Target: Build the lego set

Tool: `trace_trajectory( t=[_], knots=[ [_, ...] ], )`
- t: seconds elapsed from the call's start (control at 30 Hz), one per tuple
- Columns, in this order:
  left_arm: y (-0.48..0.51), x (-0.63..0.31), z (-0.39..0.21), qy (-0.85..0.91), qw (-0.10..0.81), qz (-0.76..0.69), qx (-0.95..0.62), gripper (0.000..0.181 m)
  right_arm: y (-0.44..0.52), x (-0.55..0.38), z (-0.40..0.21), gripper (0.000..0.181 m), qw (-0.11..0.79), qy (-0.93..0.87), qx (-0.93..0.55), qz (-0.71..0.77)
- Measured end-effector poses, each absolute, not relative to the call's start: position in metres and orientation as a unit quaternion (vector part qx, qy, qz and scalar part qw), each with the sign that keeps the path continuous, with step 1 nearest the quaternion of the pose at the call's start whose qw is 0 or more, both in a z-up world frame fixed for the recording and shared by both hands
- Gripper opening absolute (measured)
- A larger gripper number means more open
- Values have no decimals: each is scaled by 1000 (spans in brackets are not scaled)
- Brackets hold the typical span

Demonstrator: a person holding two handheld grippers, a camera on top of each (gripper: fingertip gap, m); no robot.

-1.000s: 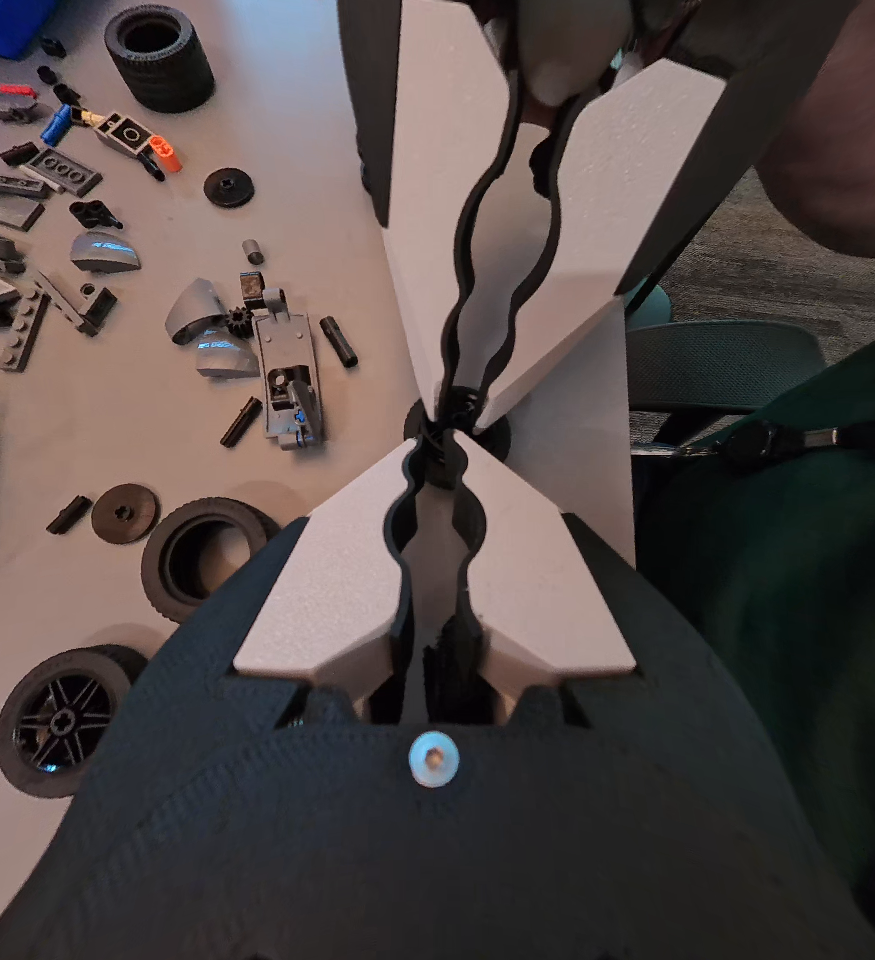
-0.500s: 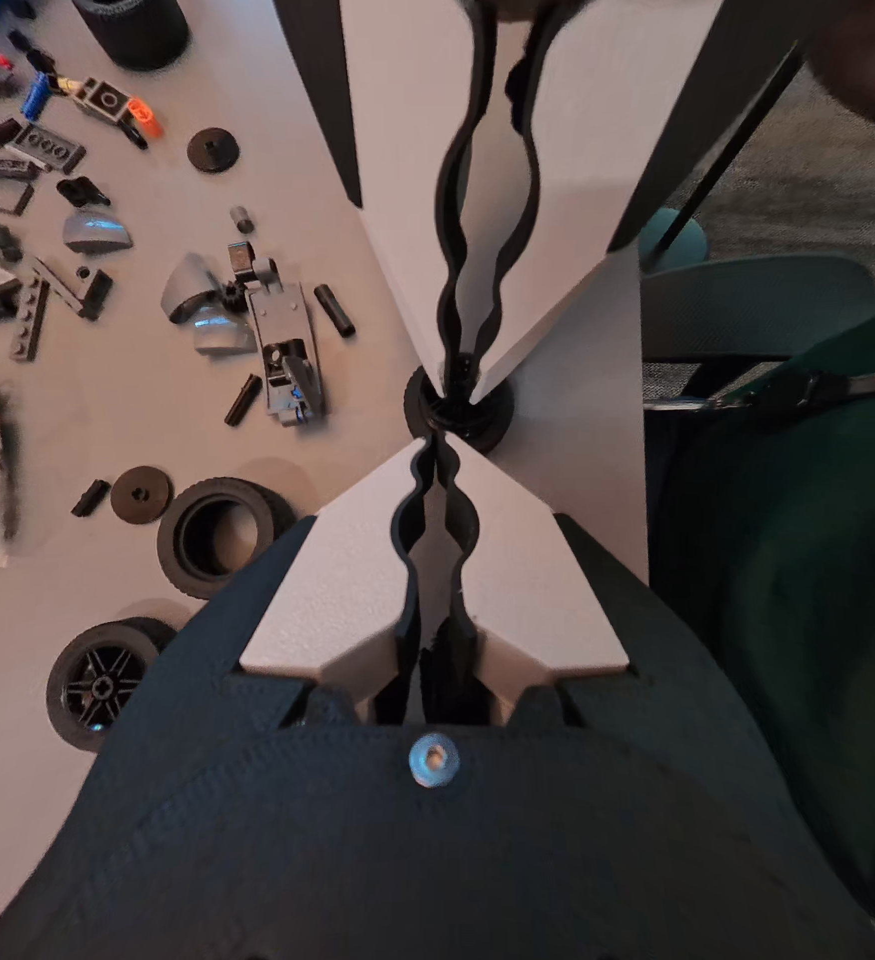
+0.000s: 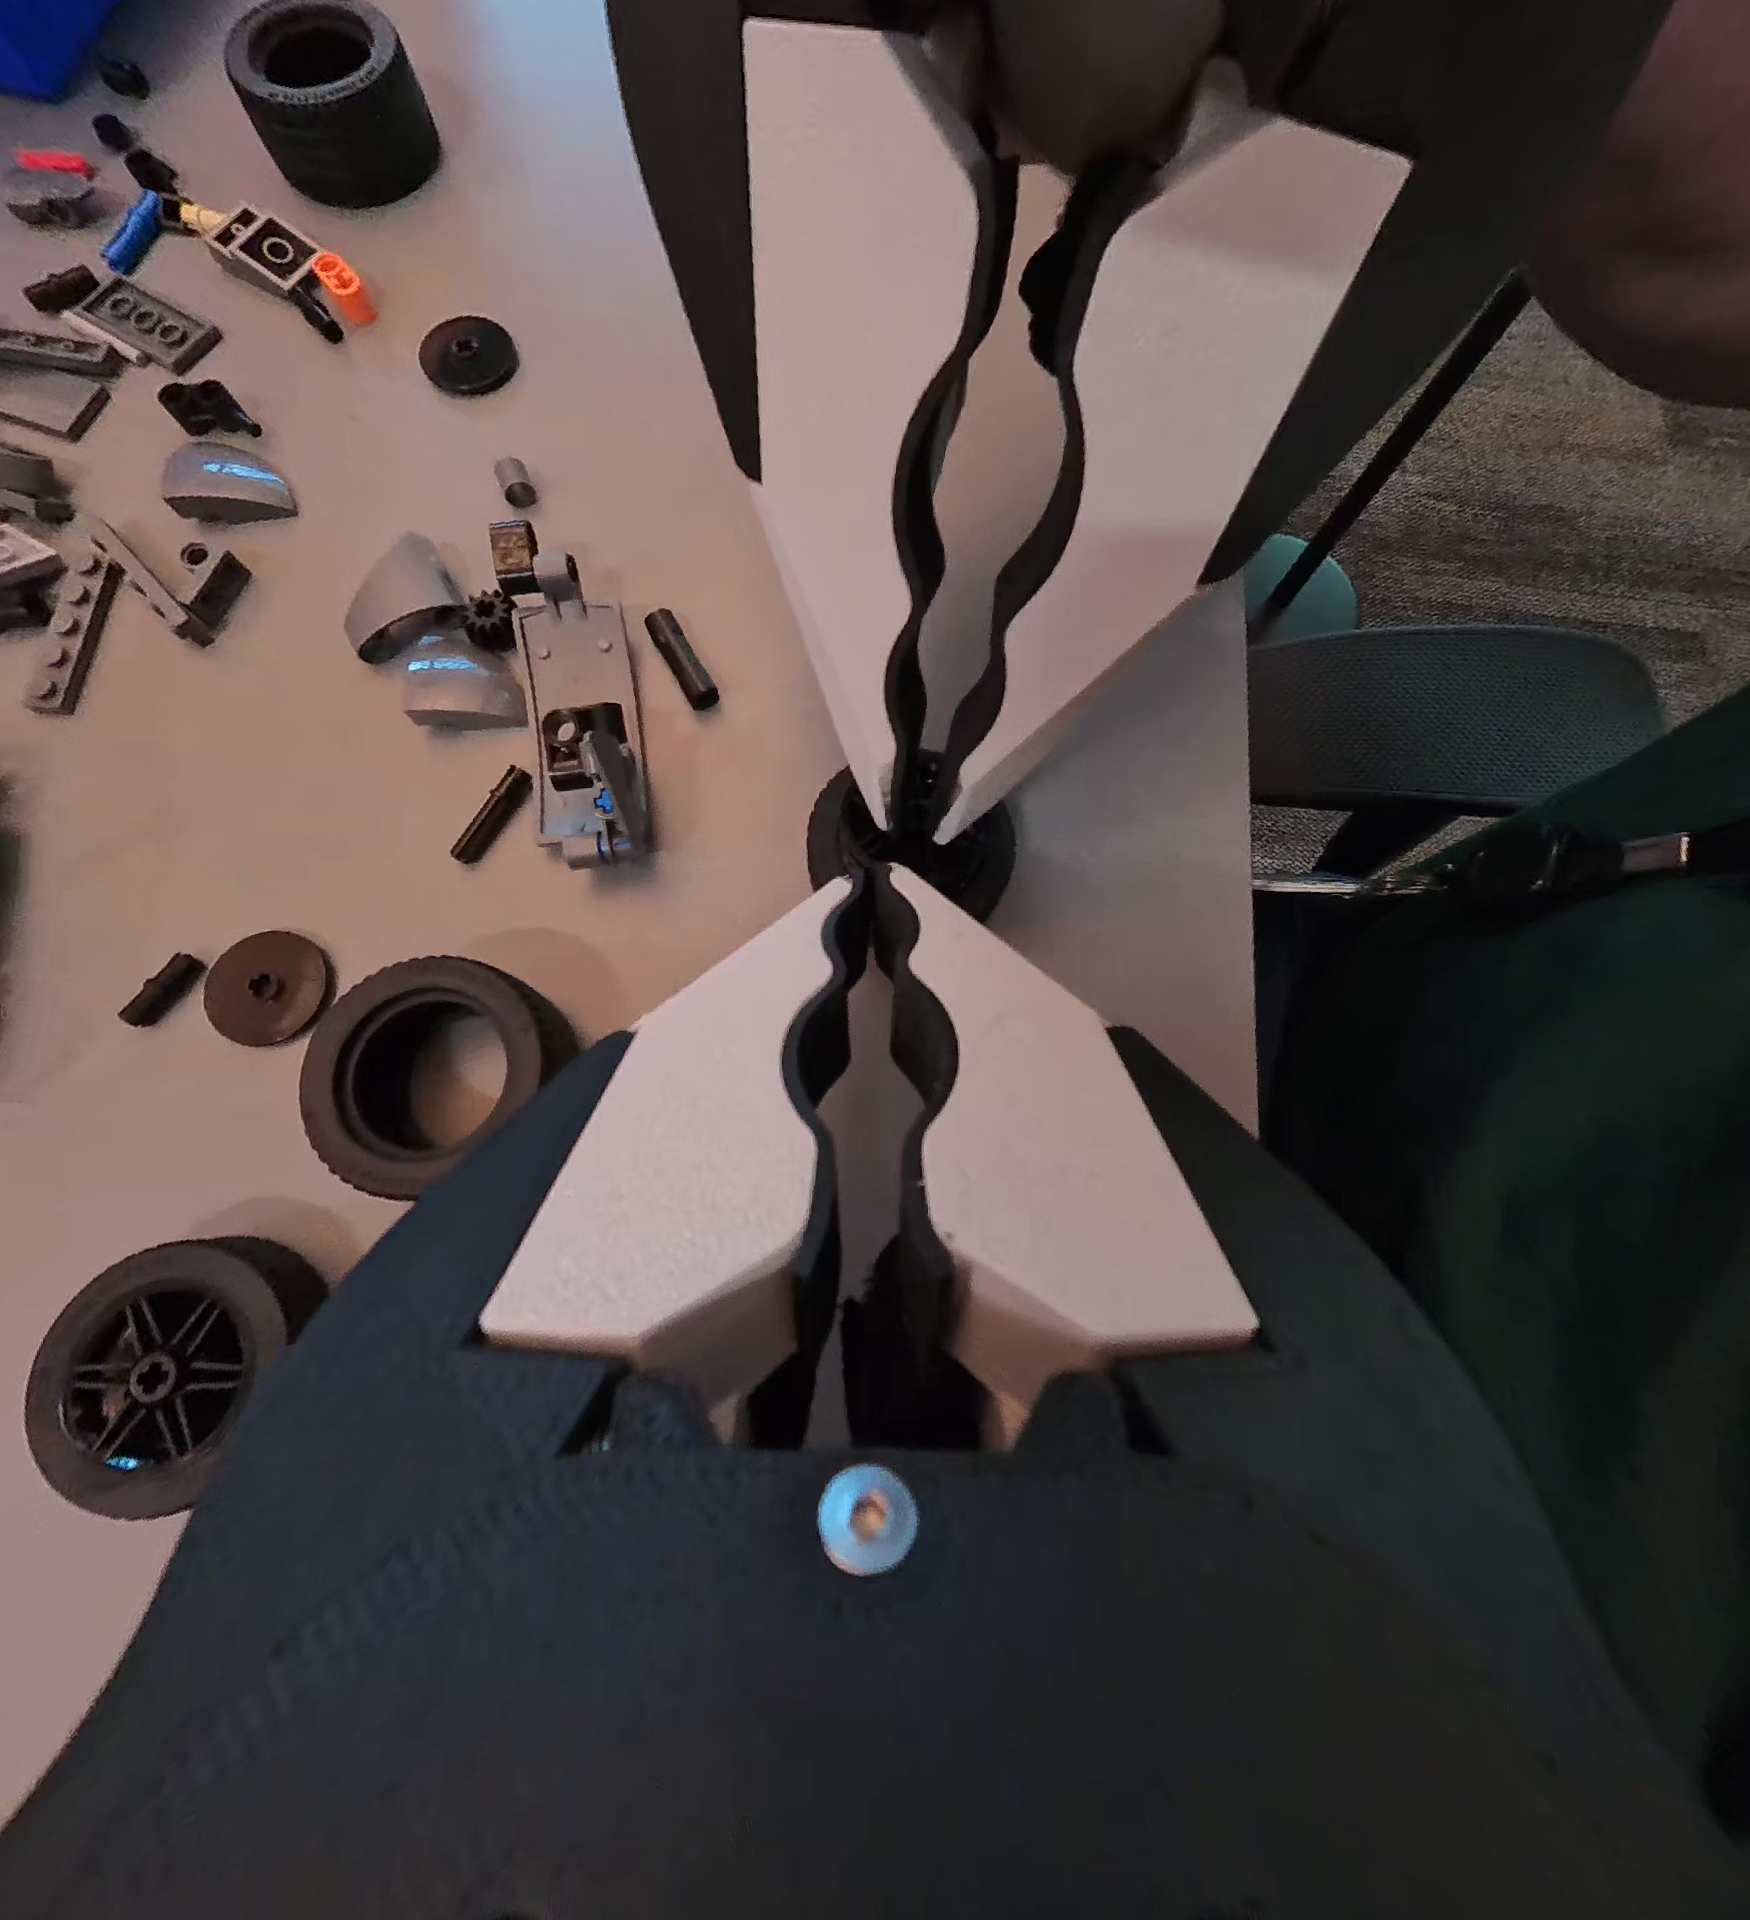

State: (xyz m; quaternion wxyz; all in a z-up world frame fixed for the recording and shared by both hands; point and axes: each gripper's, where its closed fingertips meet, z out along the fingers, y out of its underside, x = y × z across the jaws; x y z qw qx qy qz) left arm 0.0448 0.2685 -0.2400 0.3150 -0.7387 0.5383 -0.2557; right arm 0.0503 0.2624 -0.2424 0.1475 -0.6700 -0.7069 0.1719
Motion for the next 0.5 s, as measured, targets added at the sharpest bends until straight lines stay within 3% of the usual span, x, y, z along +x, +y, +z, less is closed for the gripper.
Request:
trace_trajectory(
  t=[0.5],
  knots=[
    [267,45,-241,552,330,-219,-734,0,263,50,-243,2,119,-725,-664,139]
  ],
)
